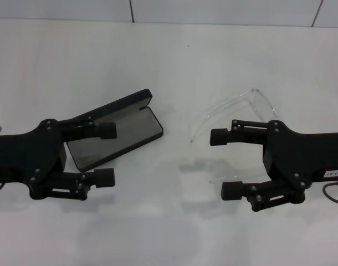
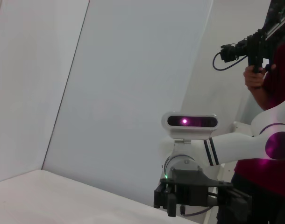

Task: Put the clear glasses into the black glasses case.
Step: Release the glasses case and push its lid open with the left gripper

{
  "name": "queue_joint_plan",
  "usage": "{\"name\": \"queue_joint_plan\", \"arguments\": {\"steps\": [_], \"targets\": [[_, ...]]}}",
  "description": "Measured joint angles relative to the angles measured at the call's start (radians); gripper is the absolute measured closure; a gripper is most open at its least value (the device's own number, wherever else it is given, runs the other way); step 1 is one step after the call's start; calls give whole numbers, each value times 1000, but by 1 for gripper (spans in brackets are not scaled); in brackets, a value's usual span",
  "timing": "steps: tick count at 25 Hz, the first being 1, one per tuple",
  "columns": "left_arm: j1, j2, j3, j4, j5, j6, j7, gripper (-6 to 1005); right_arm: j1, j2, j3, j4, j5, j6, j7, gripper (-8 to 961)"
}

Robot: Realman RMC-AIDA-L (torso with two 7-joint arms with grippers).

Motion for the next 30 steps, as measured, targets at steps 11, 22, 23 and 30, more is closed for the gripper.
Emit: {"name": "queue_joint_plan", "arguments": {"steps": [11, 22, 23, 30], "targets": [[-2, -8, -3, 11, -4, -2, -4, 122, 0, -2, 7, 0, -6, 4, 0, 78], [6, -129, -7, 718, 117, -264, -488, 124, -97, -35, 299, 0, -101, -3, 1, 79], [9, -129, 25, 789, 159, -298, -548, 124, -111, -35, 323, 0, -102, -11, -1, 79], [-43, -127, 345, 956, 639, -425, -910, 154, -189, -36, 513, -1, -103, -92, -16, 79]]}}
